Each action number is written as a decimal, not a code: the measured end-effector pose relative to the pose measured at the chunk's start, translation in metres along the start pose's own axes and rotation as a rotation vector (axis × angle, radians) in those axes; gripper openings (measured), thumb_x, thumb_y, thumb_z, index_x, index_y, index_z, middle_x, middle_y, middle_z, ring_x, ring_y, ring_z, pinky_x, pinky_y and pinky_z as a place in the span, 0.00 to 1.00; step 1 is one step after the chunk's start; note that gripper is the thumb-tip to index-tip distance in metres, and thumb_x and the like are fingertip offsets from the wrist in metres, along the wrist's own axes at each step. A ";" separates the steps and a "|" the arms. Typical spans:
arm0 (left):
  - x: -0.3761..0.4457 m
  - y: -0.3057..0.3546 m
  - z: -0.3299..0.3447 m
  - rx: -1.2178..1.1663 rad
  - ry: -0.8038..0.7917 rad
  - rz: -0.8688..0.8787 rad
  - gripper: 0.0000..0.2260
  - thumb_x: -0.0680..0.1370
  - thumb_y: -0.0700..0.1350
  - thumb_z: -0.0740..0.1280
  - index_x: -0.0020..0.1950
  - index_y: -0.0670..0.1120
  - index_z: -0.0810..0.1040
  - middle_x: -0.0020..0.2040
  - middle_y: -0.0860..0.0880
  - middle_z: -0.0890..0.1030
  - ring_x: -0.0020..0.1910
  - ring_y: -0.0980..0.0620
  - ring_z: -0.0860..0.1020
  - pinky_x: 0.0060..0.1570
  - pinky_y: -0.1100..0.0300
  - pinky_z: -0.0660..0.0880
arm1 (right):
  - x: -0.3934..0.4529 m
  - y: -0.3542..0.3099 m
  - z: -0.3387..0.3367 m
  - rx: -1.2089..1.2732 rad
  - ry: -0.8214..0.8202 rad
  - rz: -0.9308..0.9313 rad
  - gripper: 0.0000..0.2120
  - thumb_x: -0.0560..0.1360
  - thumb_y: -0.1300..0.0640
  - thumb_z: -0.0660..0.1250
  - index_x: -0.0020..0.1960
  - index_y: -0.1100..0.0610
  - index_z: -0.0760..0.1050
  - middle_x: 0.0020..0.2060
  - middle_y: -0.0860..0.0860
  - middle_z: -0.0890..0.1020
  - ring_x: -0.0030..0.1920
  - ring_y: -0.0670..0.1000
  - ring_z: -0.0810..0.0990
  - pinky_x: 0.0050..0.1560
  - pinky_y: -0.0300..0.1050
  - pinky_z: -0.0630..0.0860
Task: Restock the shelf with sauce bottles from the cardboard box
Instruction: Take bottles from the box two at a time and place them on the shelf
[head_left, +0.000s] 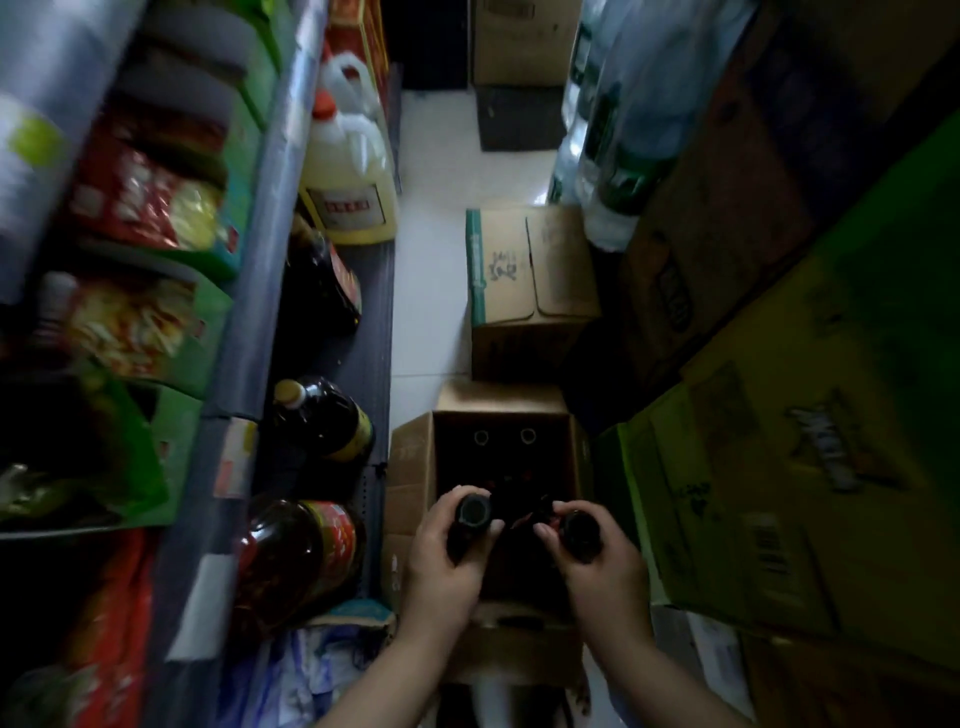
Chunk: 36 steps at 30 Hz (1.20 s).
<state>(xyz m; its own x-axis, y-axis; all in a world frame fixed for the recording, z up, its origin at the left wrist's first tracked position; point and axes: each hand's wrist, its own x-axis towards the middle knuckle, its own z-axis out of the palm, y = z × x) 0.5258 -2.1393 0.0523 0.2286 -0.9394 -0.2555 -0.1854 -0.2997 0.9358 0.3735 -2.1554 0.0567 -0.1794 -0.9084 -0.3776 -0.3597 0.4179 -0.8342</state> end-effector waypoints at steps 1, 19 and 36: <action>-0.005 0.019 -0.006 0.001 0.027 0.026 0.11 0.71 0.54 0.69 0.53 0.58 0.77 0.51 0.57 0.80 0.55 0.59 0.78 0.57 0.69 0.71 | -0.006 -0.019 -0.009 0.003 0.014 -0.036 0.11 0.67 0.57 0.76 0.46 0.48 0.78 0.45 0.44 0.82 0.50 0.46 0.81 0.51 0.49 0.79; -0.123 0.411 -0.140 -0.031 0.437 0.418 0.11 0.69 0.58 0.68 0.48 0.56 0.78 0.45 0.55 0.83 0.49 0.56 0.81 0.48 0.62 0.77 | -0.137 -0.397 -0.149 0.125 -0.170 -0.859 0.21 0.64 0.41 0.72 0.35 0.60 0.74 0.29 0.54 0.78 0.32 0.52 0.76 0.33 0.46 0.73; -0.284 0.534 -0.250 -0.006 1.001 0.459 0.07 0.73 0.50 0.69 0.49 0.51 0.81 0.40 0.54 0.83 0.42 0.61 0.80 0.42 0.66 0.76 | -0.290 -0.583 -0.101 0.475 -0.825 -1.232 0.04 0.68 0.50 0.73 0.39 0.44 0.78 0.30 0.28 0.80 0.33 0.32 0.79 0.35 0.27 0.73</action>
<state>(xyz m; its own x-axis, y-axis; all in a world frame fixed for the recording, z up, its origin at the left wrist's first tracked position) 0.6007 -1.9907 0.6854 0.8111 -0.4006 0.4262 -0.4465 0.0468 0.8936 0.5430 -2.1342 0.6936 0.5901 -0.4972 0.6360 0.4404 -0.4620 -0.7698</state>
